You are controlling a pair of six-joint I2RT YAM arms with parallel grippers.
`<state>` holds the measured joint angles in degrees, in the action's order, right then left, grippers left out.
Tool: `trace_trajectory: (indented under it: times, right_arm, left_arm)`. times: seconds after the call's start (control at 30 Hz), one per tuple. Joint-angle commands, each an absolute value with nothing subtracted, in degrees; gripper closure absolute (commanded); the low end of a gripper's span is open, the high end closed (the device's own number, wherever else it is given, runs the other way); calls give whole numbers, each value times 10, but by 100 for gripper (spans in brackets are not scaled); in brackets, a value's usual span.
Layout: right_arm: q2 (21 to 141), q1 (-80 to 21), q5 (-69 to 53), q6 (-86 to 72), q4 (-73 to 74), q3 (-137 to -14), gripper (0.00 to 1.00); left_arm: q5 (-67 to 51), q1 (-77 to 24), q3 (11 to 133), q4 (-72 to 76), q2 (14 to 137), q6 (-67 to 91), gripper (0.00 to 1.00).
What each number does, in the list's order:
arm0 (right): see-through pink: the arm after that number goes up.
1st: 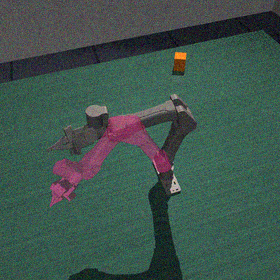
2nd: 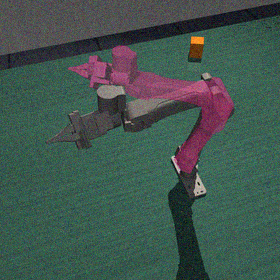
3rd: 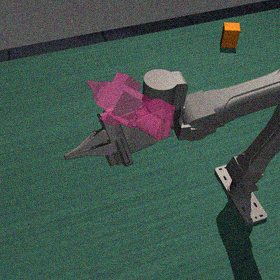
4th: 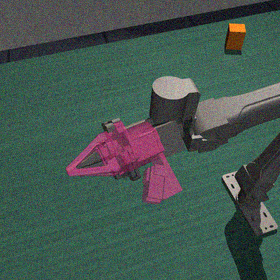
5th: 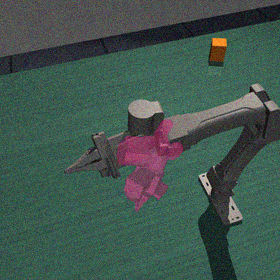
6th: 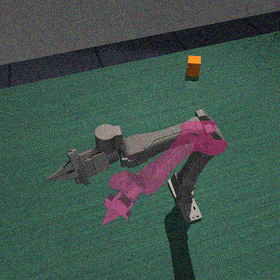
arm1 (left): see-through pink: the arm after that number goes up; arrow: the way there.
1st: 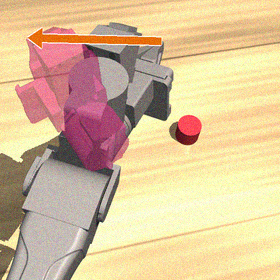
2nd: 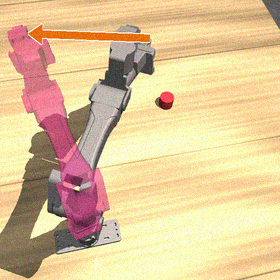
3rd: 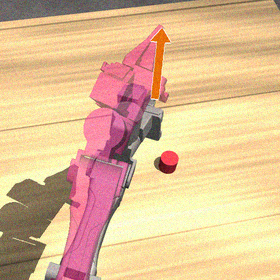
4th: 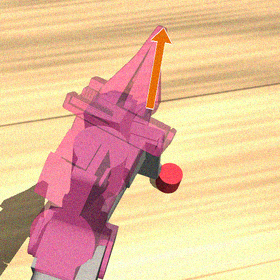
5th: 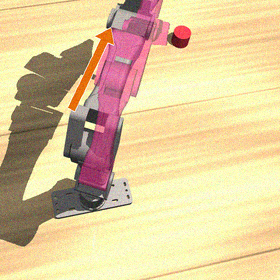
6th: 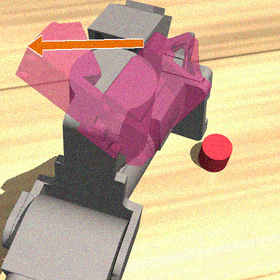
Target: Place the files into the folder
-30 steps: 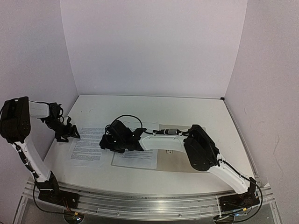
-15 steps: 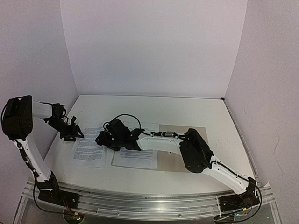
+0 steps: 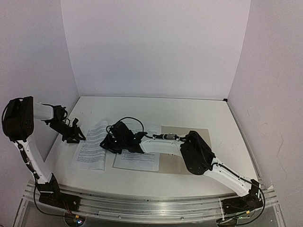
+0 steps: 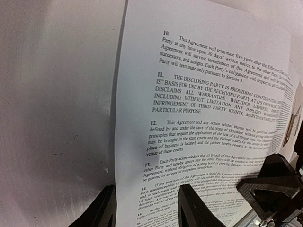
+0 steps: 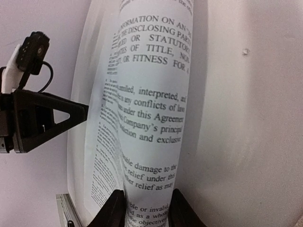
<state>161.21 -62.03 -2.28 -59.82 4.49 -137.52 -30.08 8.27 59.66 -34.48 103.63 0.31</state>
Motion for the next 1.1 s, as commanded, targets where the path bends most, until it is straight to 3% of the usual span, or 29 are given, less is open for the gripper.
trace_trajectory:
  times: [0.0,0.23,0.43,0.7,1.07]
  right_arm:
    - [1624,-618,-47,-608,35,-1355,77]
    - [1562,-608,-64,-585,-4,-1332,91]
    - [1459,-593,-77,-533,-25,-1273,94]
    - [1306,-549,-121,-506,-40,-1105,95]
    - [983,-391,-175,-444,-20,-771,96]
  left_arm:
    - [-298,81,607,-348,1038,9,55]
    - [-289,81,650,-370,1021,1,52]
    - [-285,82,748,-386,1007,-12,49]
    - [-283,71,827,-391,1018,-16,49]
    - [-251,-87,847,-379,1040,-49,44]
